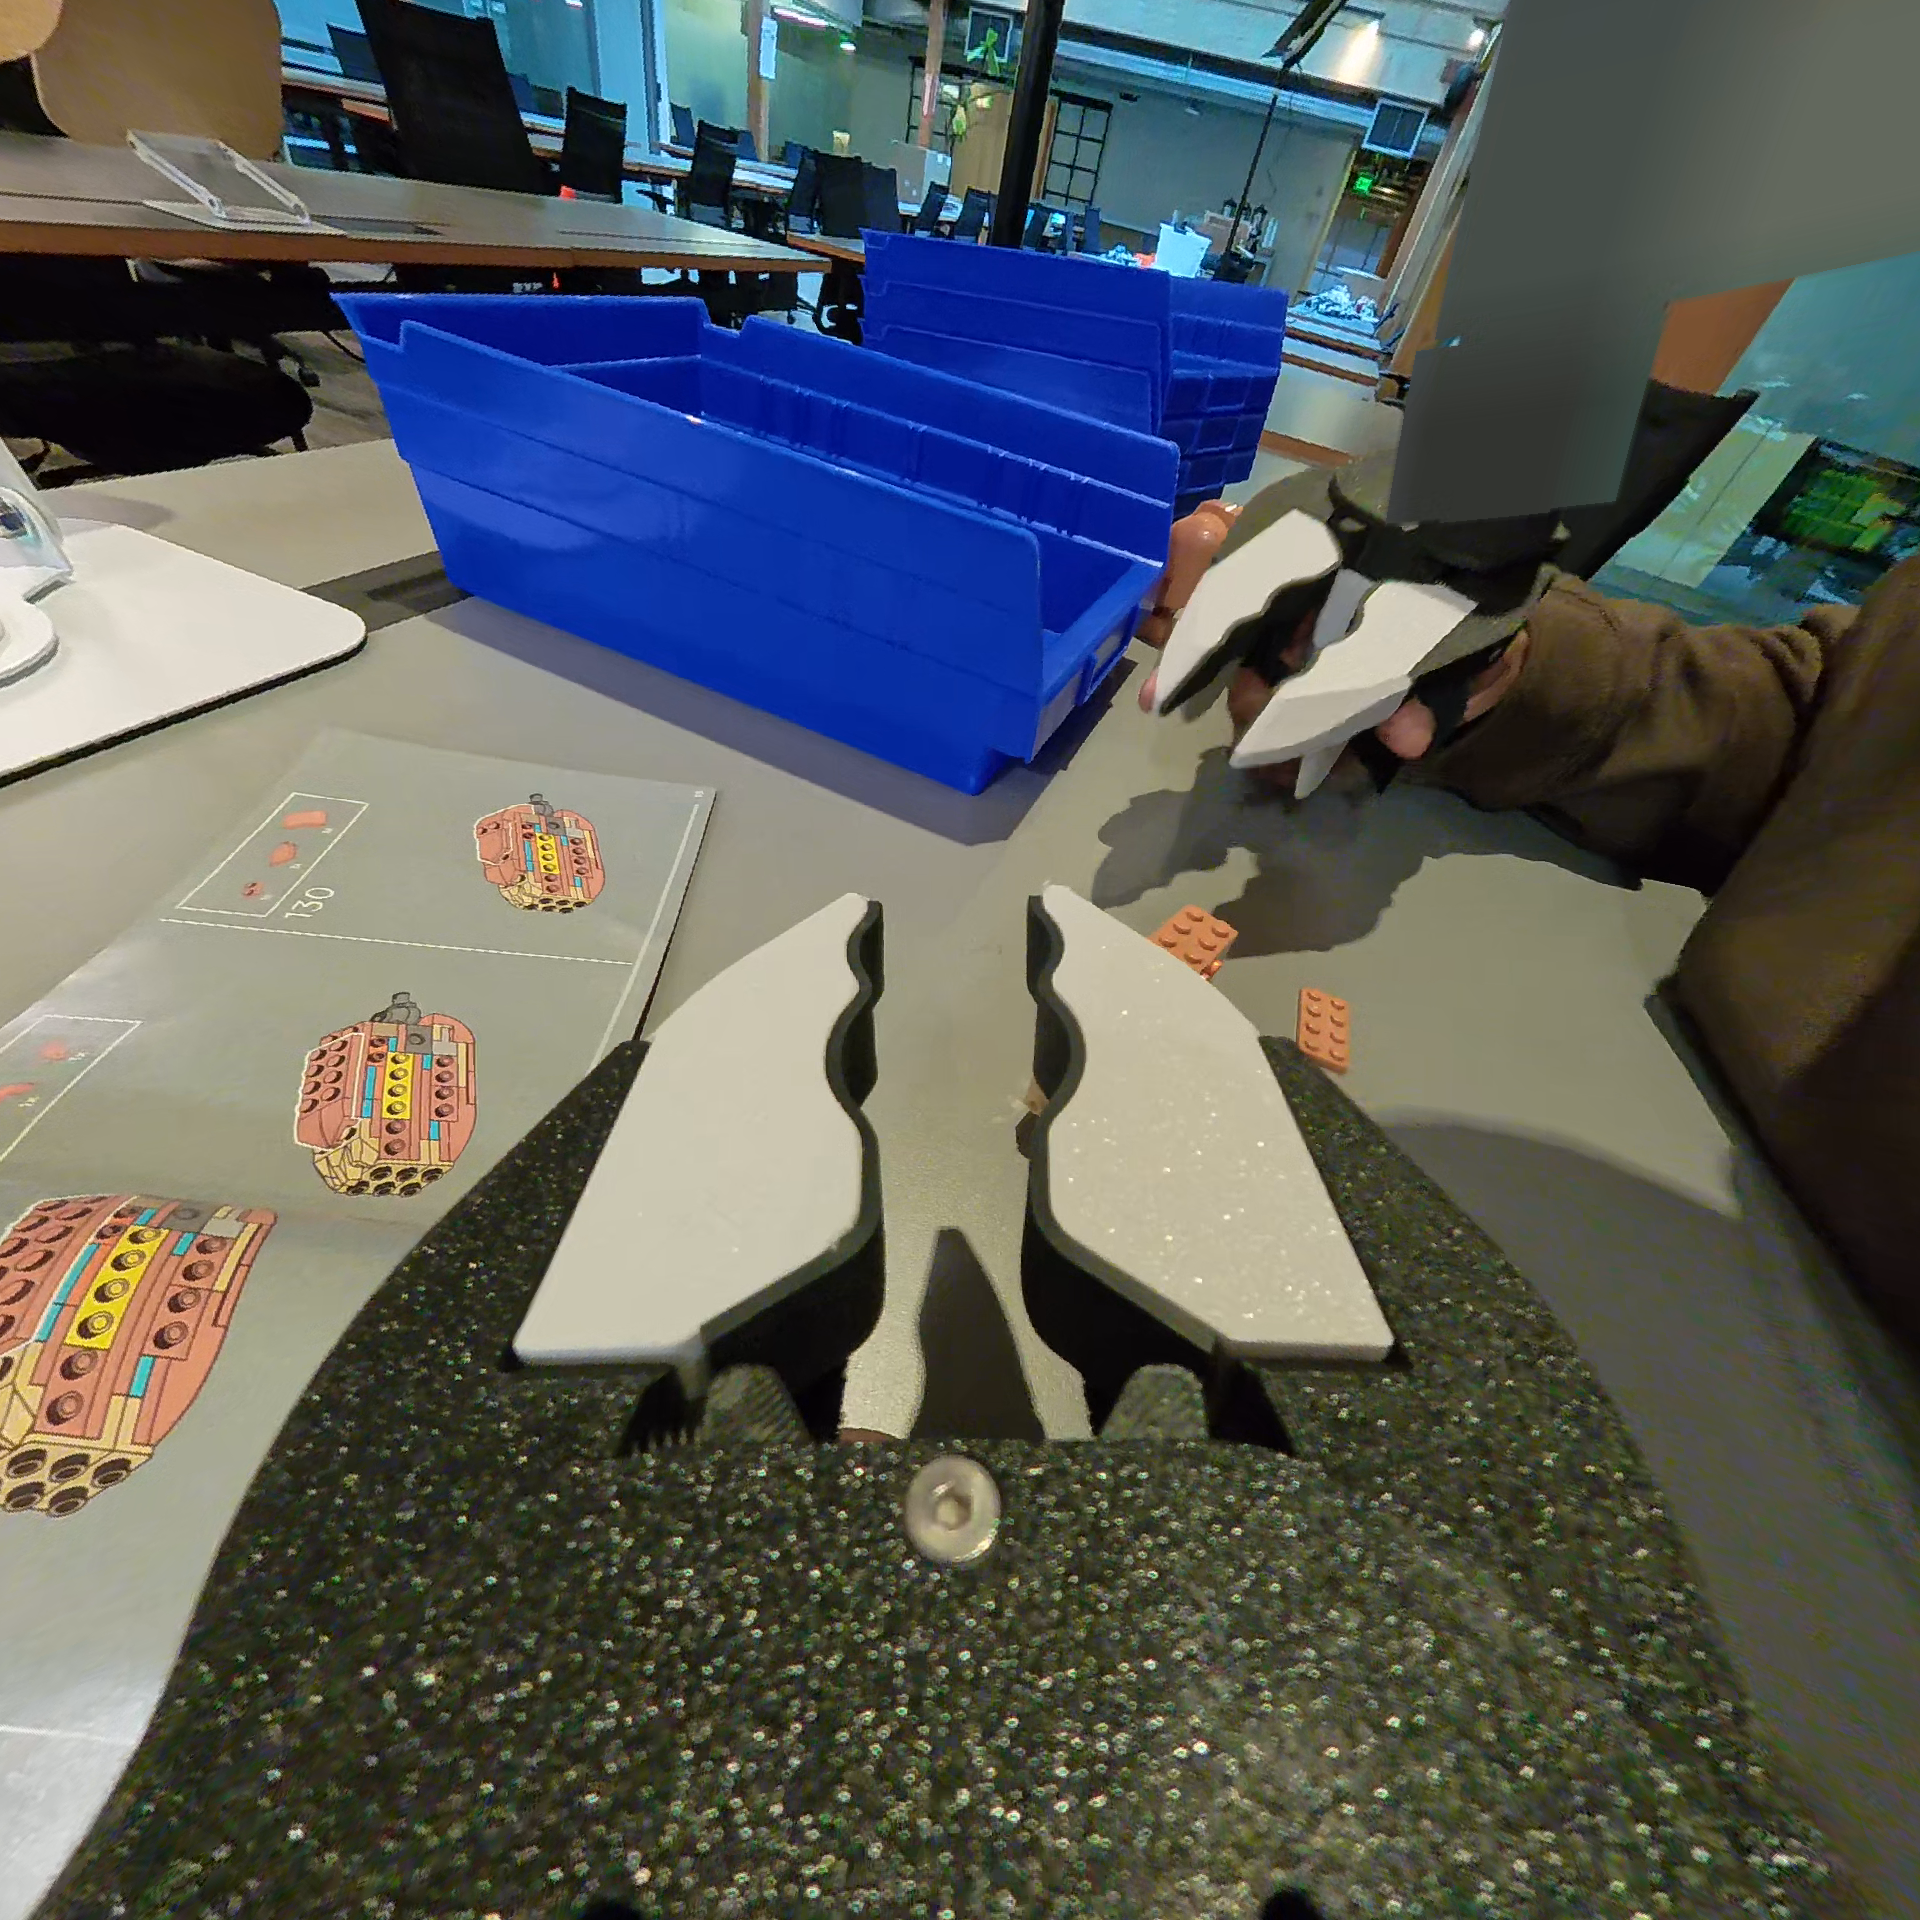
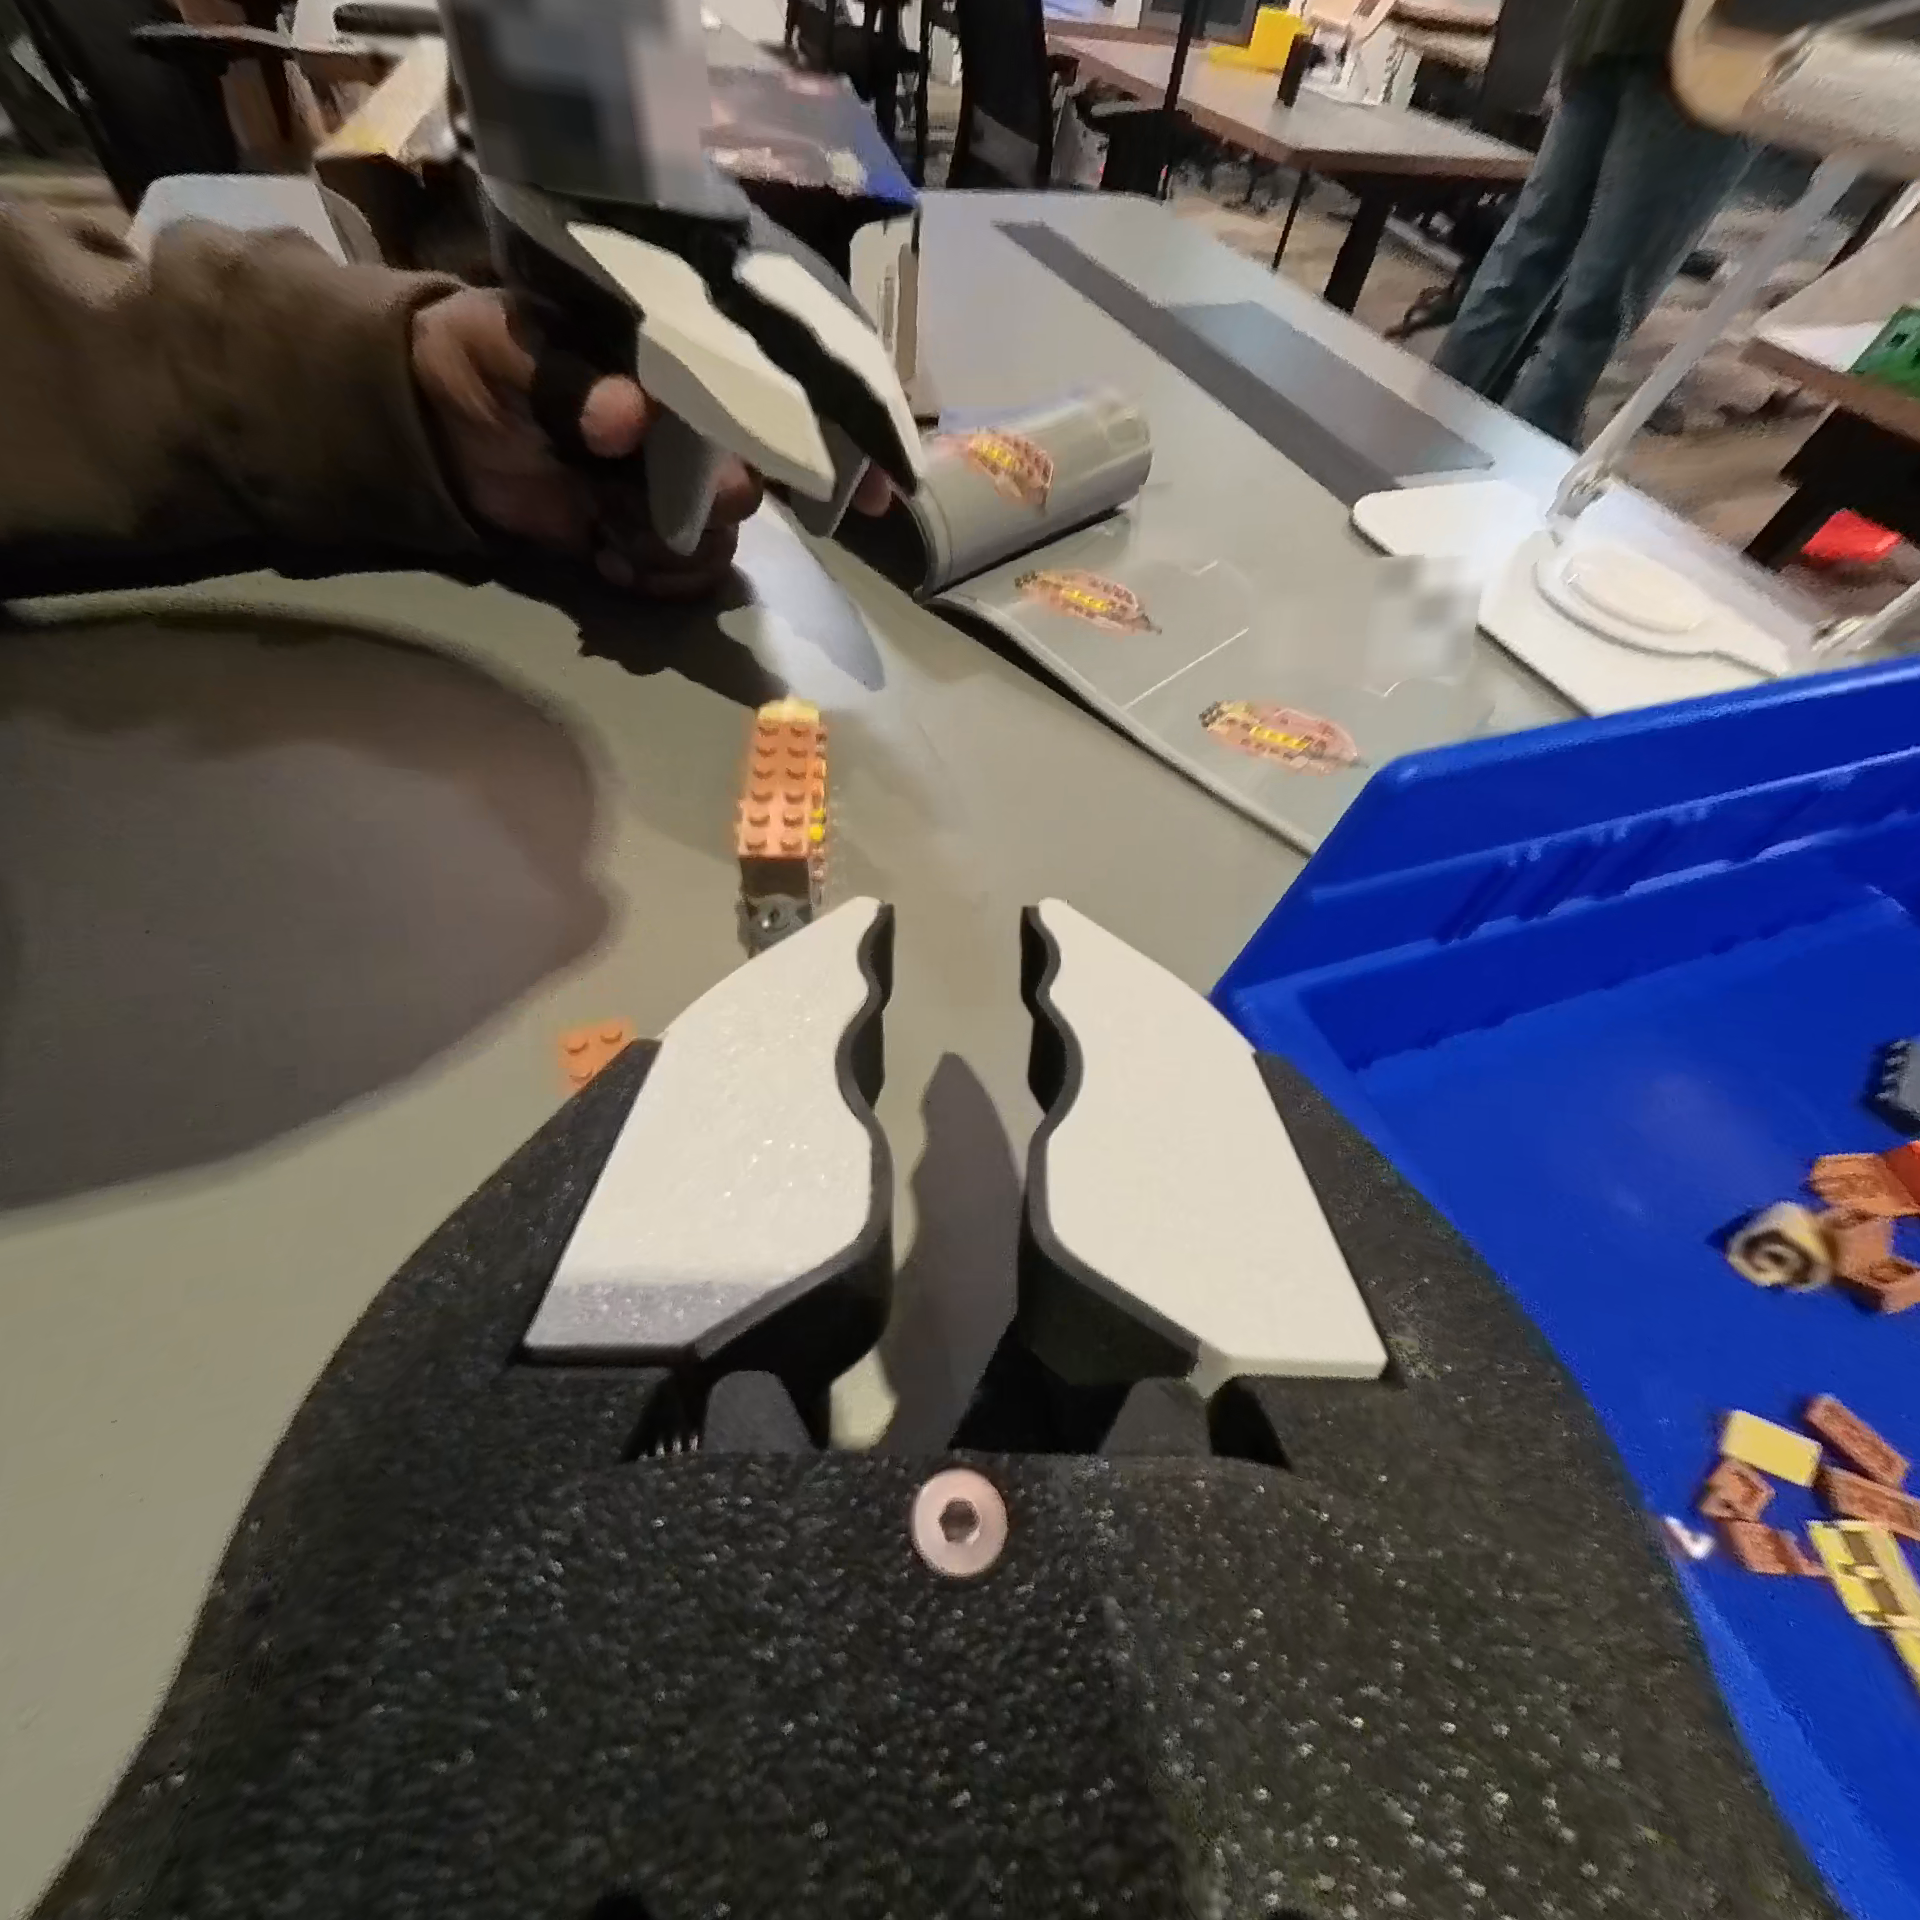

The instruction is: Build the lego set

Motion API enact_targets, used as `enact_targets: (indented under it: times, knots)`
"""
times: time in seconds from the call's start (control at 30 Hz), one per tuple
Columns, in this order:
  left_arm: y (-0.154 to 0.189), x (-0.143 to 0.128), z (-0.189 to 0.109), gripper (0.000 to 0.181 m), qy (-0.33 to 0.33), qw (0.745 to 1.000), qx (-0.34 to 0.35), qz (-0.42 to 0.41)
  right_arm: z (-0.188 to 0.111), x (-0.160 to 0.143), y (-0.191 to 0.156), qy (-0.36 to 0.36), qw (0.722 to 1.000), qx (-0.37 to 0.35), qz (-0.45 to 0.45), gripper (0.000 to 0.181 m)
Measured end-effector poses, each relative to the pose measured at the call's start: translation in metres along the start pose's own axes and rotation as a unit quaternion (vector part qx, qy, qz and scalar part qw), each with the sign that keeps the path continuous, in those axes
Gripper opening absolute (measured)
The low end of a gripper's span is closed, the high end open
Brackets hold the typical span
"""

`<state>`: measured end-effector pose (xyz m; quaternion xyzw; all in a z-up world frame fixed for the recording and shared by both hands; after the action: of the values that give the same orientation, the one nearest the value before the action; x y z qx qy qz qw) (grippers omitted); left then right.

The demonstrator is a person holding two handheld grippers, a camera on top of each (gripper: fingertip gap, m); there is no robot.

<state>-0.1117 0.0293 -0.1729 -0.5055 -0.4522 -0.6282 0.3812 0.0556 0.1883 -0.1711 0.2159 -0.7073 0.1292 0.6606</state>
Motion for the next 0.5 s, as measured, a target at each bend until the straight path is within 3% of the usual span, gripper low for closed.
enact_targets:
  times: [0.13, 0.5]
  knots:
    - [0.001, 0.0, 0.0, 0.026, -0.001, 1.0, 0.003, 0.006, -0.003, 0.017, 0.002, 0.031, 0.999, -0.022, -0.013, 0.023]
    - [0.006, 0.003, 0.001, 0.026, 0.006, 1.0, 0.005, 0.027, 0.004, 0.024, -0.002, 0.063, 0.995, -0.062, -0.033, 0.02]
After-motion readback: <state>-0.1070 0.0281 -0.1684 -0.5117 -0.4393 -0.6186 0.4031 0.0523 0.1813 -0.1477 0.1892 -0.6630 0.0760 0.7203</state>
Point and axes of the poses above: each gripper's, where its closed fingertips meet, z out along the fingers, x out of its top, y = z × x across the jaws, the point moved 6 cm from there along -z, back along the fingers, and after that the axes turned 15 degrees about y, right-handed, at the moved point
